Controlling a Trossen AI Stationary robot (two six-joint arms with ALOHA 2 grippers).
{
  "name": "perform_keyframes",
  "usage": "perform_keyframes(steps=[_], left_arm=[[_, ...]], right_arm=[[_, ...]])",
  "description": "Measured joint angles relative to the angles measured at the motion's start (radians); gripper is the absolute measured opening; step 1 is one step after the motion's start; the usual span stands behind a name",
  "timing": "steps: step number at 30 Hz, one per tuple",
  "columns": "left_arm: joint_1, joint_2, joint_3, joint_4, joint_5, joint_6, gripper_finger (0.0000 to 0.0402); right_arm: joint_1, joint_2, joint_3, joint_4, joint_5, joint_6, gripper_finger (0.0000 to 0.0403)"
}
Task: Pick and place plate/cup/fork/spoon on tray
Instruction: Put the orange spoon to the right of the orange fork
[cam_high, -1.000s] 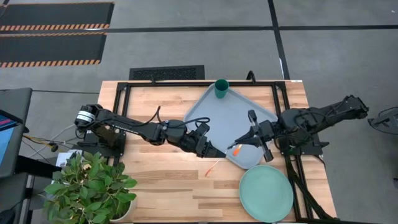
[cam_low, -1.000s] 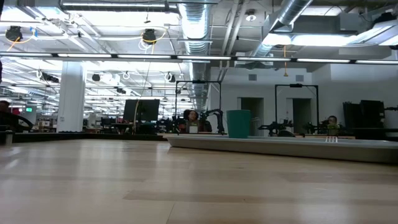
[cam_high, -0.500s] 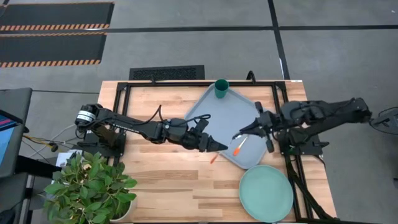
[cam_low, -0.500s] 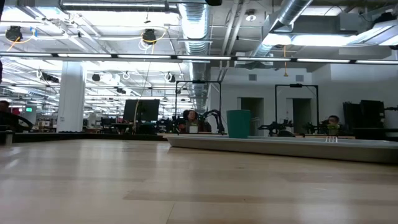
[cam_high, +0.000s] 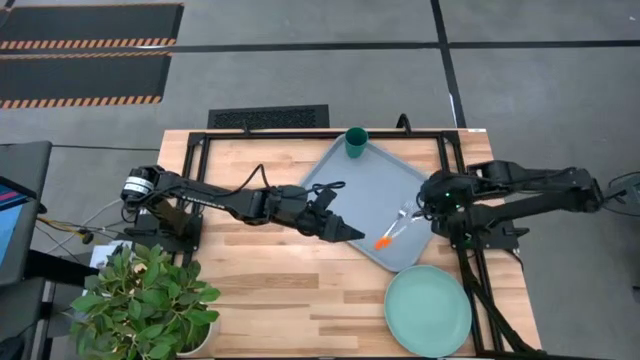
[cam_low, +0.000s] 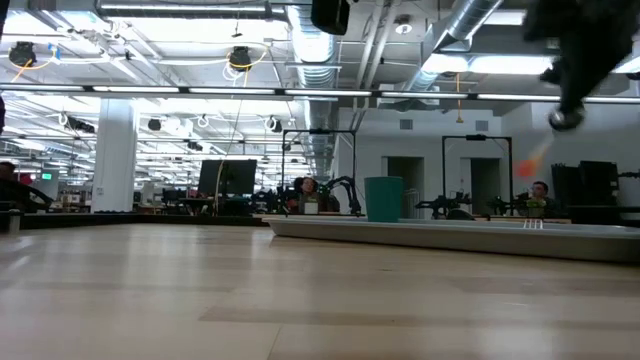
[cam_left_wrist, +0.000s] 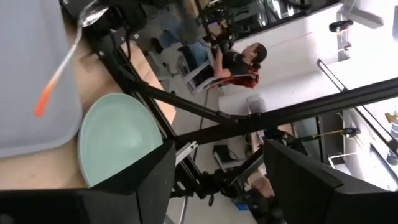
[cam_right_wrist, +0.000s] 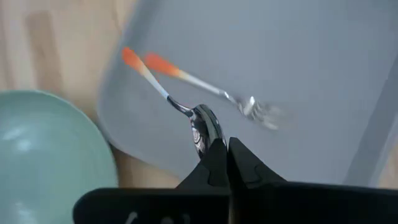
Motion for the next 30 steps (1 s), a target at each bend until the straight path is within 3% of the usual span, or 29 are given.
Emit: perform_keyframes(steps=[5, 11, 13, 19, 30], left_arm=[[-0.002, 0.0, 0.0, -0.004, 0.012, 0.0, 0.023], [0.002, 0.0, 0.0, -0.006, 0.008, 0.016, 0.023], [0.002, 0.0, 0.0, -0.009, -0.003, 0.026, 0.023], [0.002, 0.0, 0.0, -0.004, 0.031, 0.017, 0.023], [0.008, 0.0, 0.0, 0.006, 0.218, 0.024, 0.023]], right_arm=[[-0.092, -0.083, -0.147, 0.002, -0.099, -0.073, 0.0001], [-0.221, -0.107, -0.167, 0.02, -0.292, -0.162, 0.0001], [-0.26, -0.109, -0.167, 0.013, -0.293, -0.161, 0.0001], [-0.298, -0.054, -0.167, 0.011, -0.309, 0.04, 0.0001], [-0.269, 0.11, -0.167, -0.024, -0.185, -0.012, 0.0001]])
